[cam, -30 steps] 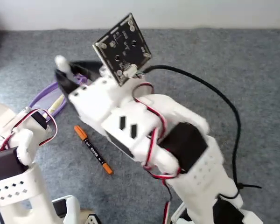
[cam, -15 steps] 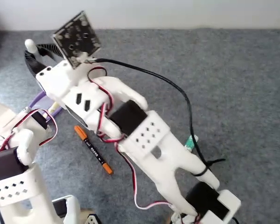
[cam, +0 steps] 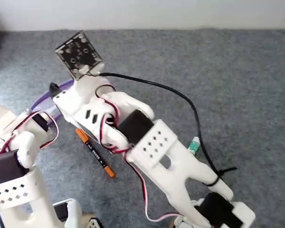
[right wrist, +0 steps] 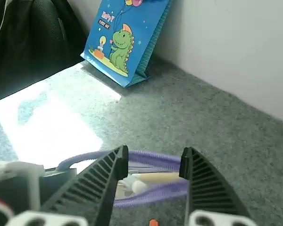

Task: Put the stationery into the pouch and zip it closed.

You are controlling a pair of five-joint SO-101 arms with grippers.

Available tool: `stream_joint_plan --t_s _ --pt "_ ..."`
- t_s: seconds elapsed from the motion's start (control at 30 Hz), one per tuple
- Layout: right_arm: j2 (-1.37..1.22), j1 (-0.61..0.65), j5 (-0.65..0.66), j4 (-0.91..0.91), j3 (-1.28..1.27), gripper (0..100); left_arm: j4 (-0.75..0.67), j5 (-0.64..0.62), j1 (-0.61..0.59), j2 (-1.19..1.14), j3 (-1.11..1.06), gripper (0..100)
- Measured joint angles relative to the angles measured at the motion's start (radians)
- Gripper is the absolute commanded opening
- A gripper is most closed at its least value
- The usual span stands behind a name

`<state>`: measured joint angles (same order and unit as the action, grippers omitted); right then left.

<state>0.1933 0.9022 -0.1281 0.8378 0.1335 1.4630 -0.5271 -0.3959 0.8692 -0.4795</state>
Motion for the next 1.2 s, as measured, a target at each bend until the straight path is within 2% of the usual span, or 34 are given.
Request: stream_joint_plan --t_s 0.17,0.3,0.67,0.73,0.93,1.2 --pt "0.103 -0.087 -0.041 0.044 0.0 9.7 0.0 0.0 0.0 0.0 0.0 1" --pt "0.164 -0.212 -0.044 0.183 0.0 5.6 0.0 0.0 0.0 0.0 0.0 1" --pt "0.11 -0.503 -0.226 0.898 -0.068 5.8 0.0 0.0 0.0 0.0 0.0 1" --pt "0.078 -0.552 -0.252 0.913 -0.104 8.8 0.0 0.0 0.0 0.0 0.0 1" --pt "-0.026 -0.641 -0.285 0.913 -0.221 28.1 0.0 0.0 0.0 0.0 0.0 1" --pt "-0.224 -0.689 -0.347 0.859 -0.224 28.9 0.0 0.0 0.0 0.0 0.0 1"
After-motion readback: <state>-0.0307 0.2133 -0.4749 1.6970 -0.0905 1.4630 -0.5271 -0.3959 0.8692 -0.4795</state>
